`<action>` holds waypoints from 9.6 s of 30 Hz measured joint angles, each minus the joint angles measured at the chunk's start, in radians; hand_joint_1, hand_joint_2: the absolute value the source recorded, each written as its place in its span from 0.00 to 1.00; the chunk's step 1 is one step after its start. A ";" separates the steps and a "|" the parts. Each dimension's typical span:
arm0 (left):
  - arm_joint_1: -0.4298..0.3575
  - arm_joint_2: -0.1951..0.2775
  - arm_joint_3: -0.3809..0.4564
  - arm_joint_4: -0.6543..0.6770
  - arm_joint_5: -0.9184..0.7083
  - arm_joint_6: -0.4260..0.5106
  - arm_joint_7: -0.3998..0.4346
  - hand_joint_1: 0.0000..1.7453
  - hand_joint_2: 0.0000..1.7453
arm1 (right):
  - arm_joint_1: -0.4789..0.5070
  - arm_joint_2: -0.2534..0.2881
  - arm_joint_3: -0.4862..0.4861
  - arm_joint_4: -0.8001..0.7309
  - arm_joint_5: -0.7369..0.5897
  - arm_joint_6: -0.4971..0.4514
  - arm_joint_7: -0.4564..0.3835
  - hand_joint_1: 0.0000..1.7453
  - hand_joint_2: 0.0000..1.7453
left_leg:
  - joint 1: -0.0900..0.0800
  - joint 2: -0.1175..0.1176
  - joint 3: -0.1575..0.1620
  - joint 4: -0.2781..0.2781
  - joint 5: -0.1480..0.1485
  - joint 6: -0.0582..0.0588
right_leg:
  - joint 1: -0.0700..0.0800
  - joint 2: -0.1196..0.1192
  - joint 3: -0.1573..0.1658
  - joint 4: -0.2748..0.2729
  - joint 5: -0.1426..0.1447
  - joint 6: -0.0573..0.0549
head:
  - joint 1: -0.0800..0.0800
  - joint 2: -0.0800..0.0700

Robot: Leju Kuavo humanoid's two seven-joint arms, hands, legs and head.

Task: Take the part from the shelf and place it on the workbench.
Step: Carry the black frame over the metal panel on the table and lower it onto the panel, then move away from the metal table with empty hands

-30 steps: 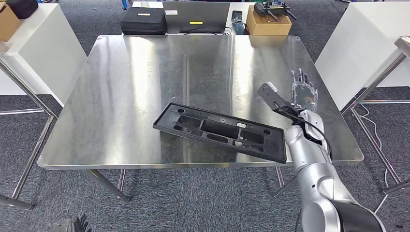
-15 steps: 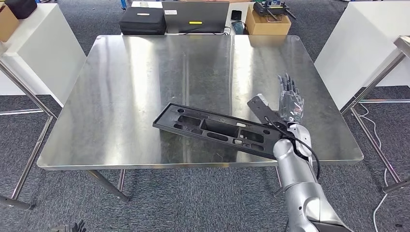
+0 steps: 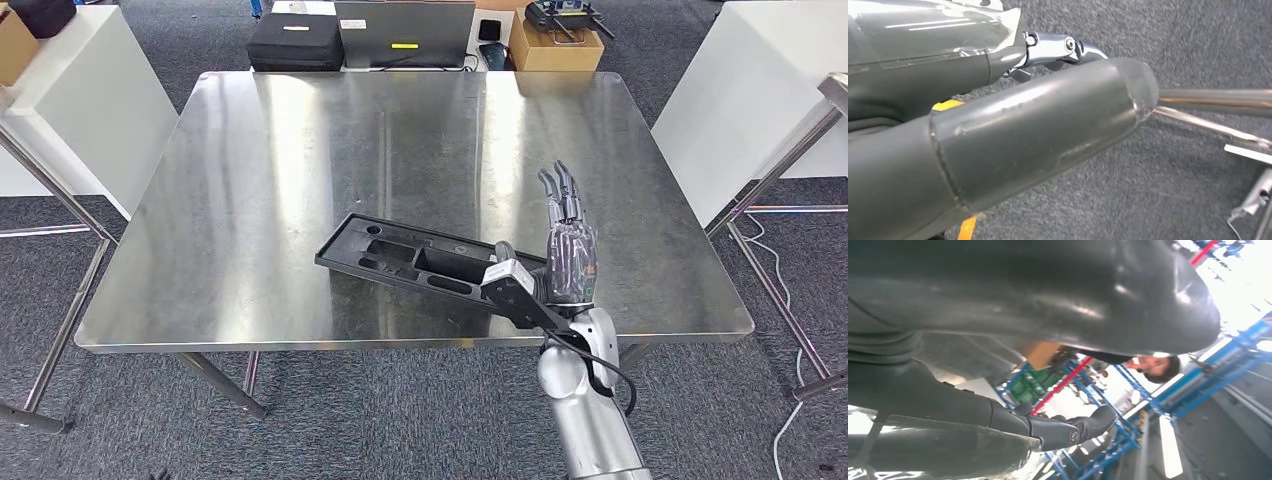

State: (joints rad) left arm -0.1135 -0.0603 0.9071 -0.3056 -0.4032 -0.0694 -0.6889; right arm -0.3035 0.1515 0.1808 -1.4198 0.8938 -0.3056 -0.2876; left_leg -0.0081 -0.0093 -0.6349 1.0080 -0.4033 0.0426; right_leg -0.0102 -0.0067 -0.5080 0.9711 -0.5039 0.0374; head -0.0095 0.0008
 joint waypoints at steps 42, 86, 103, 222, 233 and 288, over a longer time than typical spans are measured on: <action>0.031 -0.065 0.248 -0.002 0.126 0.034 0.014 0.00 0.00 | 0.462 0.087 -0.088 -0.267 -0.689 0.061 -0.249 0.00 0.00 | 0.039 0.004 0.126 0.023 -0.110 -0.060 | -0.012 -0.004 -0.045 0.024 0.052 -0.027 | -0.006 0.000; 0.013 -0.074 0.256 -0.005 0.048 -0.007 0.026 0.00 0.00 | 0.293 0.068 -0.329 0.253 -0.669 0.047 -0.237 0.00 0.00 | 0.012 0.018 0.004 -0.004 0.000 0.010 | 0.000 0.003 -0.051 0.186 -0.023 0.012 | 0.003 0.000; 0.013 -0.087 0.311 0.026 0.112 0.181 0.256 0.00 0.00 | 0.176 0.037 -0.453 1.006 -0.620 0.018 0.207 0.00 0.00 | 0.049 0.005 0.097 0.073 -0.091 -0.074 | -0.006 -0.014 -0.066 0.026 0.068 -0.029 | -0.007 0.000; -0.259 -0.164 0.124 0.093 -0.202 0.562 0.694 0.00 0.00 | 0.229 0.002 -0.314 1.227 -0.327 -0.061 0.413 0.00 0.00 | 0.019 0.023 0.103 -0.036 -0.046 -0.012 | 0.006 0.004 -0.004 -0.007 0.045 -0.015 | 0.002 0.000; -0.267 -0.168 0.118 0.094 -0.202 0.544 0.695 0.00 0.00 | 0.228 0.001 -0.372 1.227 -0.370 -0.053 0.399 0.00 0.00 | 0.028 0.048 0.096 -0.063 -0.020 0.003 | -0.006 0.006 -0.147 0.251 -0.065 0.000 | 0.010 0.000; -0.244 -0.186 0.093 0.097 -0.241 0.524 0.731 0.00 0.00 | 0.247 0.011 -0.383 1.229 -0.335 -0.028 0.403 0.00 0.00 | 0.025 -0.064 0.094 0.004 -0.082 -0.029 | -0.004 0.136 -0.076 0.027 0.073 -0.010 | 0.011 0.000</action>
State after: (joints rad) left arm -0.3577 -0.2460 1.0006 -0.2089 -0.6444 0.4542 0.0416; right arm -0.0567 0.1623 -0.2023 -0.1910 0.5587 -0.3336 0.1152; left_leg 0.0173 -0.0731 -0.5412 1.0117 -0.4855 0.0132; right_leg -0.0144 0.1296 -0.5842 0.9982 -0.4312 0.0273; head 0.0012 0.0008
